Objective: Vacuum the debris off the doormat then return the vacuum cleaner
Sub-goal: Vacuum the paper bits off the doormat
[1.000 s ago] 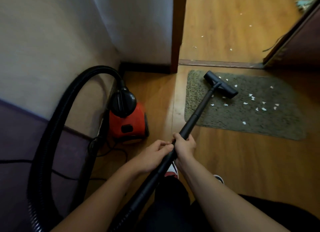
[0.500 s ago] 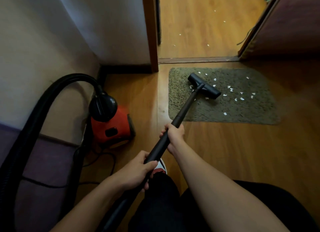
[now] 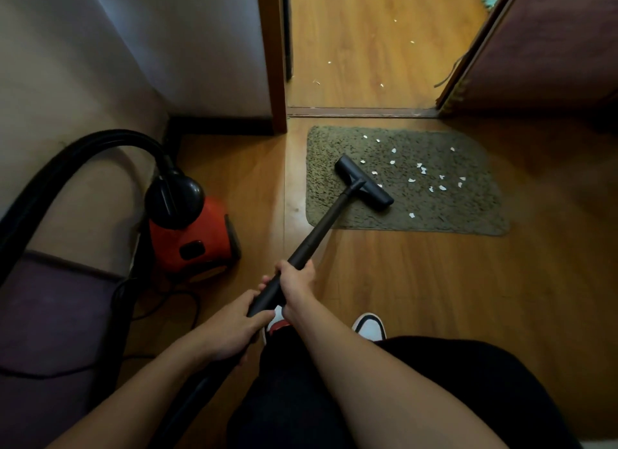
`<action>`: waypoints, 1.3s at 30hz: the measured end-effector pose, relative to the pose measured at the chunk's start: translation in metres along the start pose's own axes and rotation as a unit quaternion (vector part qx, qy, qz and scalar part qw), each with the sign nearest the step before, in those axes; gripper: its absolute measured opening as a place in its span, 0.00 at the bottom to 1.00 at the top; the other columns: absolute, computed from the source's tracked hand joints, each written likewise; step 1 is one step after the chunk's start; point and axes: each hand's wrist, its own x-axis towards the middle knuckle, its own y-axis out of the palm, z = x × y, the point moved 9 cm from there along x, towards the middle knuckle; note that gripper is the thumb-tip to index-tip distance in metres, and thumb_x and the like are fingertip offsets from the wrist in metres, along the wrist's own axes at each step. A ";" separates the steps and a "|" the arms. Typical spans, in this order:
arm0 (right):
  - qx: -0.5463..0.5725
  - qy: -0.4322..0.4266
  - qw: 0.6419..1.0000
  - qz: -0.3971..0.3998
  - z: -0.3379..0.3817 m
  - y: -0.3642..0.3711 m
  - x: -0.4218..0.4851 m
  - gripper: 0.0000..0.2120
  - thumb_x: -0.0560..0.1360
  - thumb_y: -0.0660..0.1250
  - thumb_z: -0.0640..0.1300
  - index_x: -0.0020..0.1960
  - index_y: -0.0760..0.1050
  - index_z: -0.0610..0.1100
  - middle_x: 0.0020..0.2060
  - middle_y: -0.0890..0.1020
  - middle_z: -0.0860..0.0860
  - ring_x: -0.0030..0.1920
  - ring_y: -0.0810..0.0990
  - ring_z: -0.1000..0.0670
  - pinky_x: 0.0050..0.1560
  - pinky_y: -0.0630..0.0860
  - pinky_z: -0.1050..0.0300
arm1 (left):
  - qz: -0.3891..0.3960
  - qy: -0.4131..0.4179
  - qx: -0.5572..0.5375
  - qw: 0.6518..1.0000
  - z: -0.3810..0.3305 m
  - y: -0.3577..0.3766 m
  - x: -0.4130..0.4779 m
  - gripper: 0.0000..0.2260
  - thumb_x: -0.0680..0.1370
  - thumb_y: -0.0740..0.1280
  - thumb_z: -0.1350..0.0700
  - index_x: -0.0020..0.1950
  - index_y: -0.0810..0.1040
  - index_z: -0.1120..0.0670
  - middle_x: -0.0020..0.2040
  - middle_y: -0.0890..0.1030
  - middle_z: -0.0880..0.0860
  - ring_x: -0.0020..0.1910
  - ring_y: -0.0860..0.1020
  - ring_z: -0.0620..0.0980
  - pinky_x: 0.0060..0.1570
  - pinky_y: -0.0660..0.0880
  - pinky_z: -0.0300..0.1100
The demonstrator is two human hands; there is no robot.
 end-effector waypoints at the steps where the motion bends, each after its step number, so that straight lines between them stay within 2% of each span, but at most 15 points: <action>1: -0.006 0.002 1.000 0.009 -0.006 0.004 -0.004 0.29 0.78 0.68 0.37 0.75 0.63 0.49 0.53 0.81 0.37 0.31 0.86 0.46 0.33 0.83 0.51 | -0.003 -0.002 0.003 1.000 0.005 -0.003 -0.005 0.19 0.83 0.60 0.48 0.72 0.60 0.45 0.41 0.77 0.56 0.26 0.76 0.48 0.25 0.75 0.40; 4: -0.032 0.007 0.999 0.028 -0.021 0.016 -0.018 0.34 0.75 0.71 0.42 0.76 0.61 0.53 0.58 0.80 0.39 0.44 0.88 0.40 0.42 0.86 0.41 | -0.010 -0.003 0.006 1.000 0.017 -0.011 -0.018 0.20 0.83 0.60 0.48 0.74 0.60 0.45 0.40 0.77 0.56 0.26 0.75 0.47 0.25 0.74 0.38; 10: -0.057 0.010 0.996 0.075 -0.033 0.022 -0.031 0.28 0.75 0.73 0.44 0.71 0.64 0.50 0.56 0.81 0.40 0.46 0.88 0.40 0.48 0.86 0.39 | -0.019 0.001 0.025 0.999 0.029 -0.019 -0.034 0.16 0.83 0.60 0.48 0.70 0.65 0.45 0.41 0.77 0.54 0.29 0.75 0.46 0.28 0.73 0.39; 14: -0.050 0.010 0.995 0.080 -0.021 0.011 -0.028 0.23 0.77 0.72 0.42 0.68 0.66 0.47 0.57 0.81 0.38 0.37 0.88 0.44 0.41 0.86 0.46 | -0.019 0.002 0.017 1.000 0.021 -0.009 -0.028 0.16 0.83 0.60 0.48 0.70 0.65 0.45 0.40 0.77 0.54 0.27 0.75 0.46 0.27 0.73 0.39; 18: -0.052 -0.014 0.997 0.049 0.005 -0.010 -0.009 0.22 0.76 0.73 0.42 0.66 0.68 0.44 0.55 0.81 0.38 0.40 0.87 0.40 0.40 0.86 0.45 | -0.025 0.026 0.024 0.999 -0.004 0.004 -0.005 0.15 0.83 0.61 0.50 0.69 0.67 0.47 0.37 0.76 0.53 0.27 0.74 0.45 0.26 0.73 0.38; 21: -0.035 -0.020 0.998 0.040 0.028 -0.025 0.003 0.18 0.78 0.71 0.39 0.64 0.68 0.42 0.54 0.80 0.36 0.30 0.85 0.44 0.34 0.83 0.51 | -0.023 0.038 0.030 0.999 -0.025 0.012 0.013 0.13 0.83 0.61 0.50 0.67 0.68 0.48 0.36 0.75 0.52 0.25 0.74 0.45 0.28 0.73 0.41; 23: -0.035 -0.022 0.998 0.036 0.042 -0.035 0.013 0.17 0.78 0.70 0.38 0.64 0.69 0.42 0.56 0.80 0.35 0.29 0.85 0.45 0.31 0.82 0.53 | -0.016 0.039 0.021 0.999 -0.040 0.019 0.023 0.11 0.83 0.61 0.51 0.64 0.69 0.49 0.35 0.75 0.53 0.23 0.74 0.46 0.26 0.73 0.42; 27: -0.047 -0.028 0.998 0.032 0.064 -0.049 0.029 0.18 0.79 0.70 0.39 0.66 0.68 0.44 0.56 0.80 0.39 0.29 0.85 0.46 0.31 0.82 0.54 | 0.007 0.023 0.001 1.000 -0.062 0.033 0.039 0.10 0.83 0.60 0.50 0.64 0.67 0.49 0.37 0.74 0.55 0.21 0.74 0.47 0.22 0.73 0.41; 31: -0.074 -0.025 0.996 0.035 0.085 -0.055 0.042 0.21 0.79 0.70 0.40 0.69 0.66 0.46 0.56 0.81 0.40 0.35 0.87 0.44 0.35 0.85 0.51 | 0.017 0.001 -0.033 0.999 -0.076 0.035 0.054 0.10 0.83 0.60 0.50 0.64 0.66 0.46 0.38 0.75 0.57 0.22 0.74 0.47 0.23 0.73 0.41; 34: -0.089 -0.024 0.995 0.032 0.106 -0.062 0.054 0.21 0.79 0.70 0.39 0.69 0.66 0.45 0.56 0.81 0.39 0.30 0.86 0.46 0.31 0.83 0.53 | 0.022 -0.002 -0.047 0.999 -0.092 0.038 0.065 0.09 0.83 0.60 0.50 0.63 0.67 0.48 0.40 0.74 0.56 0.22 0.74 0.46 0.23 0.73 0.41; 39: -0.085 -0.034 0.995 0.030 0.120 -0.067 0.065 0.21 0.79 0.69 0.38 0.69 0.66 0.44 0.52 0.81 0.41 0.29 0.85 0.46 0.32 0.83 0.52 | 0.016 0.011 -0.027 0.999 -0.111 0.042 0.075 0.10 0.84 0.59 0.50 0.62 0.67 0.52 0.39 0.73 0.56 0.21 0.74 0.47 0.21 0.73 0.40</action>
